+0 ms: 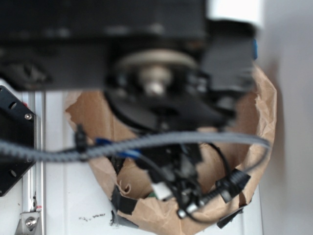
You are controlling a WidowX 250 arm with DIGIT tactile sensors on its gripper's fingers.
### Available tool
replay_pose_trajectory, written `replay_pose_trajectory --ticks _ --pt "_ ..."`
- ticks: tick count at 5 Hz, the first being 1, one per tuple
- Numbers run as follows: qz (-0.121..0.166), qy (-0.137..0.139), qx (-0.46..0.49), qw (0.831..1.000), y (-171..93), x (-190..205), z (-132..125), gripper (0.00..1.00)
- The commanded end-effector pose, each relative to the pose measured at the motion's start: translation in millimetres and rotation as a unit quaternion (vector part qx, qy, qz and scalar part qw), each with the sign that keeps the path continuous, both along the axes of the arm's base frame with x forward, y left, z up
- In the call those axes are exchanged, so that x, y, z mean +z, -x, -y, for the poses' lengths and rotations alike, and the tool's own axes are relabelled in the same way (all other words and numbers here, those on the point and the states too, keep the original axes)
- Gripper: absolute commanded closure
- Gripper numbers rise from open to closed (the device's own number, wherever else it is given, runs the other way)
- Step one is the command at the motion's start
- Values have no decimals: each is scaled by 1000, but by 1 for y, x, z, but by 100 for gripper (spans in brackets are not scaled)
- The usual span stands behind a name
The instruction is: Grab the green ball.
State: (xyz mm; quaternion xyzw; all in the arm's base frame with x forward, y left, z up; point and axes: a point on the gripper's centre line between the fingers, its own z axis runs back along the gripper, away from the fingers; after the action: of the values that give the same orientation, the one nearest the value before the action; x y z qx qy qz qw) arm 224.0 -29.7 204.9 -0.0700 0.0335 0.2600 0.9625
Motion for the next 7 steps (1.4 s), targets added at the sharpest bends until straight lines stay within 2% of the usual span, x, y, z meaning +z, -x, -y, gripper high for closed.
replay_pose_trajectory --ticks 1,3,4,5,6,7 --pt "-40 43 128 990 32 6 -8 0" --pt "-40 43 128 990 32 6 -8 0" --pt "-23 25 44 998 8 -5 -28 0" --pt "11 55 -12 998 -12 -16 -45 0" --pt "56 28 -99 993 -24 -21 -48 0" --pt "102 -25 -199 974 -23 -24 -40 0"
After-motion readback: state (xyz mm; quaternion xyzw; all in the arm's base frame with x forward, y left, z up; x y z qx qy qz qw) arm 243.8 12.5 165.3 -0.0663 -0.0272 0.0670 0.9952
